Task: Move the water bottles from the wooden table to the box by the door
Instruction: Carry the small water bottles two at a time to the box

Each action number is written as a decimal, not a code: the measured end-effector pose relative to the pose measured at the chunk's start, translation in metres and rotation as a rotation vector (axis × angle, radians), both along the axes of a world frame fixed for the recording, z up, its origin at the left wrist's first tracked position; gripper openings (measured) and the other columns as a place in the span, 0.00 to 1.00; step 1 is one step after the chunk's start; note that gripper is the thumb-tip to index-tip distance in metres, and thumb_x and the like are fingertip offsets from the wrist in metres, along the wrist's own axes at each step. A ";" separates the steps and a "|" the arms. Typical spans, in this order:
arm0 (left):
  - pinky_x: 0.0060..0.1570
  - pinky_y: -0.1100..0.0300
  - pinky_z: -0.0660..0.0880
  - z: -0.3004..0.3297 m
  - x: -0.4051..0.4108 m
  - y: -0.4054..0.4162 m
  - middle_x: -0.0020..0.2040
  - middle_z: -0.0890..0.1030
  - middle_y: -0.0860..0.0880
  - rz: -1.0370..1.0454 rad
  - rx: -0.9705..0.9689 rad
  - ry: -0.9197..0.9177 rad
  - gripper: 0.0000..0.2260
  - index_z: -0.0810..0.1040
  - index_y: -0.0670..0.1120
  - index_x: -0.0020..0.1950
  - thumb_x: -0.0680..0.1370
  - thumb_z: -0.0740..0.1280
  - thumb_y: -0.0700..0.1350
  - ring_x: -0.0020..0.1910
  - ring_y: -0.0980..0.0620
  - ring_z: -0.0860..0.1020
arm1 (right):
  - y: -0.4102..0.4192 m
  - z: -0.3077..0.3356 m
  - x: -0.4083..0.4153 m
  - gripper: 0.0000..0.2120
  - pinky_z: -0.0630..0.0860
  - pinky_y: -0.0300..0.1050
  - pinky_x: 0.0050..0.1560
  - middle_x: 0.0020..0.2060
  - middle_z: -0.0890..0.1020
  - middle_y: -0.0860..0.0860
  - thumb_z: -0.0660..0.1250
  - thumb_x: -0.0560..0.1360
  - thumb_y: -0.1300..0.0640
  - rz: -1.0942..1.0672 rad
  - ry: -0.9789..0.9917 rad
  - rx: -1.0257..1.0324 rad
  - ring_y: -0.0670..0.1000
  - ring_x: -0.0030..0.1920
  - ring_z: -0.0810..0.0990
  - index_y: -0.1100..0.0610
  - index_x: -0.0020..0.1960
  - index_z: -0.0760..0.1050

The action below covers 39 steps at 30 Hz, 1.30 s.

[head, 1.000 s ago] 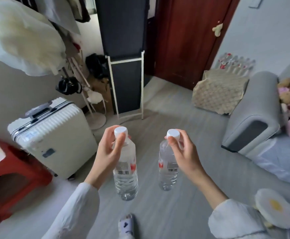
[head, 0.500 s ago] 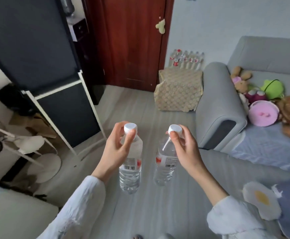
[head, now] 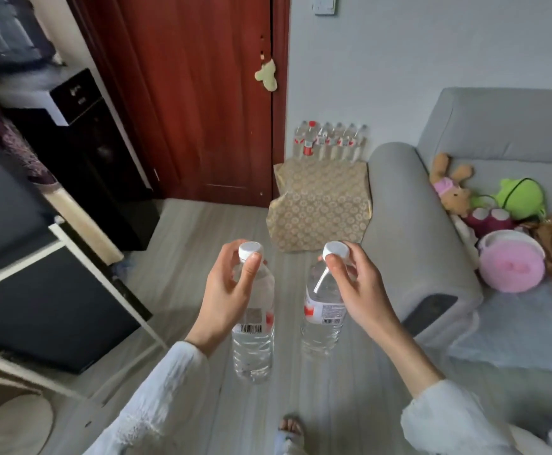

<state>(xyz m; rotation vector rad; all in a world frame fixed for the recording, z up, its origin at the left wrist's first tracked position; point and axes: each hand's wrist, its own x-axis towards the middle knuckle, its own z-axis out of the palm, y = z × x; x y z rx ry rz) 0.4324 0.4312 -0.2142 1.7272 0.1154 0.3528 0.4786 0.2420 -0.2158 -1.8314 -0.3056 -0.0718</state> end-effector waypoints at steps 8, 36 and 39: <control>0.43 0.63 0.78 0.015 0.173 0.002 0.46 0.82 0.49 -0.011 -0.021 -0.008 0.08 0.75 0.55 0.51 0.75 0.63 0.54 0.46 0.53 0.81 | -0.002 0.013 0.172 0.09 0.72 0.32 0.49 0.44 0.80 0.45 0.62 0.73 0.50 0.008 -0.025 -0.047 0.42 0.46 0.78 0.52 0.52 0.72; 0.40 0.82 0.64 -0.055 0.753 0.062 0.45 0.79 0.57 -0.157 0.306 0.240 0.13 0.75 0.47 0.55 0.72 0.69 0.47 0.48 0.57 0.76 | 0.057 -0.065 0.729 0.20 0.75 0.52 0.51 0.51 0.82 0.54 0.68 0.70 0.46 -0.033 0.064 -0.493 0.54 0.52 0.79 0.57 0.56 0.71; 0.39 0.77 0.67 -0.073 0.813 0.063 0.44 0.79 0.55 -0.118 0.339 0.309 0.13 0.75 0.47 0.56 0.72 0.69 0.47 0.48 0.53 0.78 | 0.059 -0.086 0.793 0.21 0.74 0.50 0.46 0.51 0.81 0.54 0.67 0.70 0.43 0.017 0.078 -0.617 0.55 0.50 0.78 0.56 0.56 0.71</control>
